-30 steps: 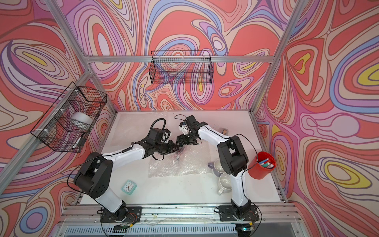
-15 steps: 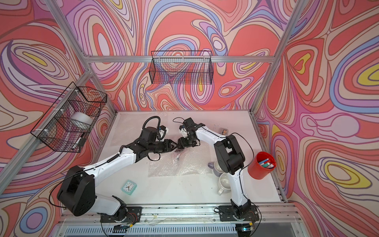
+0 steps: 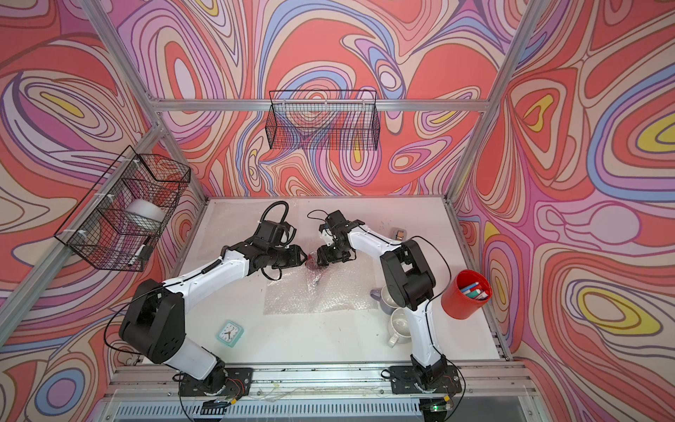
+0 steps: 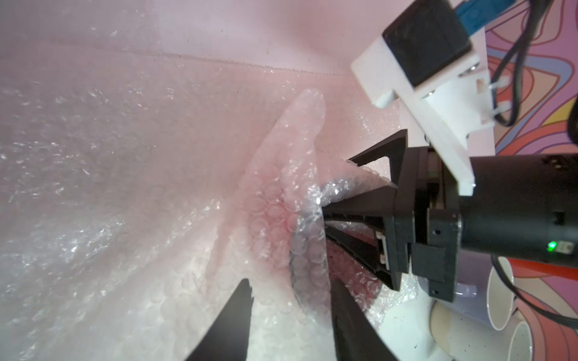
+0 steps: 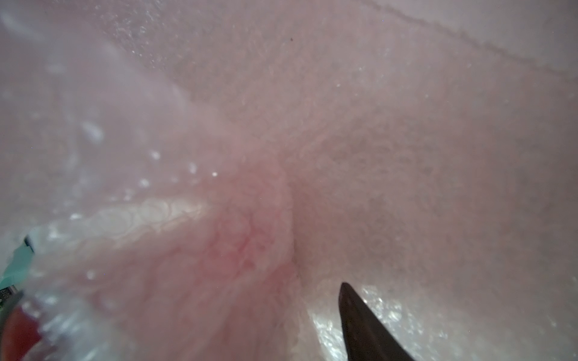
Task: Wrap mugs in bubble wrap
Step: Wrap the mug in bubble wrap.
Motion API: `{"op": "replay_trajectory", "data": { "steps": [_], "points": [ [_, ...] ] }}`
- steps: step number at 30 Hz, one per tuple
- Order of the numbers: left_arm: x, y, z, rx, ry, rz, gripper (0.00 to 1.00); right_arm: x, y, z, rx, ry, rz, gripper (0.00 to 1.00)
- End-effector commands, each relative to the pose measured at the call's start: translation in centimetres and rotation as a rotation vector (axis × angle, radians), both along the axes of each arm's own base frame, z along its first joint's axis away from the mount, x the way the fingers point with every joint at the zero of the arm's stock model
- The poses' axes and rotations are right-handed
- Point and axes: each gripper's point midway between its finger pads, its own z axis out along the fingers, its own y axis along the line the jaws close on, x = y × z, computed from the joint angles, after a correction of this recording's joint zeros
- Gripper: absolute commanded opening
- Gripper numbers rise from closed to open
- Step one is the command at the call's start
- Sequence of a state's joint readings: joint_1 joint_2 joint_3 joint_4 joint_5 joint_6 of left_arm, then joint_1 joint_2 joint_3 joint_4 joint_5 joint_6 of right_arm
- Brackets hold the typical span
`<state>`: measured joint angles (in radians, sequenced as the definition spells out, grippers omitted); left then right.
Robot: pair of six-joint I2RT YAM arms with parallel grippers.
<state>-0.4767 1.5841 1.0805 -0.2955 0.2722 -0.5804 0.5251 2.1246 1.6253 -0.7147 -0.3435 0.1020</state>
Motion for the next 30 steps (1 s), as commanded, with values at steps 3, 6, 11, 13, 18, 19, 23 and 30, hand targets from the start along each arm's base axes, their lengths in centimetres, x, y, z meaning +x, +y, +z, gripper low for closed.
{"op": "replay_trajectory", "data": {
  "steps": [3, 6, 11, 13, 18, 19, 23, 30],
  "points": [
    [-0.3, 0.5, 1.2, -0.005, -0.026, 0.013, 0.21, 0.0, -0.6, -1.0, -0.042, 0.009, -0.010, 0.62],
    [-0.5, 0.6, 2.1, -0.008, -0.043, 0.010, 0.17, 0.0, -0.7, -1.0, -0.043, 0.009, -0.009, 0.62],
    [-0.8, 0.7, 2.7, -0.014, -0.050, 0.007, 0.00, 0.0, -0.6, -0.9, -0.042, 0.006, -0.012, 0.62],
    [-0.9, 0.7, 2.7, -0.013, -0.049, 0.005, 0.00, 0.1, -0.6, -0.8, -0.040, 0.004, -0.014, 0.62],
    [-1.2, 1.1, 2.1, 0.004, -0.043, 0.009, 0.00, 0.1, -0.6, -0.9, -0.040, 0.007, -0.015, 0.61],
    [-1.2, 1.2, 2.0, 0.017, -0.046, 0.007, 0.09, 0.1, -0.6, -0.9, -0.039, 0.007, -0.015, 0.61],
    [-0.9, 2.0, 1.7, 0.098, -0.063, -0.013, 0.50, 0.1, -0.6, -0.9, -0.039, 0.008, -0.012, 0.61],
    [-0.5, 2.5, 1.0, 0.208, -0.076, -0.099, 0.79, 0.0, -0.6, -0.8, -0.041, 0.008, -0.008, 0.61]
  ]
}}
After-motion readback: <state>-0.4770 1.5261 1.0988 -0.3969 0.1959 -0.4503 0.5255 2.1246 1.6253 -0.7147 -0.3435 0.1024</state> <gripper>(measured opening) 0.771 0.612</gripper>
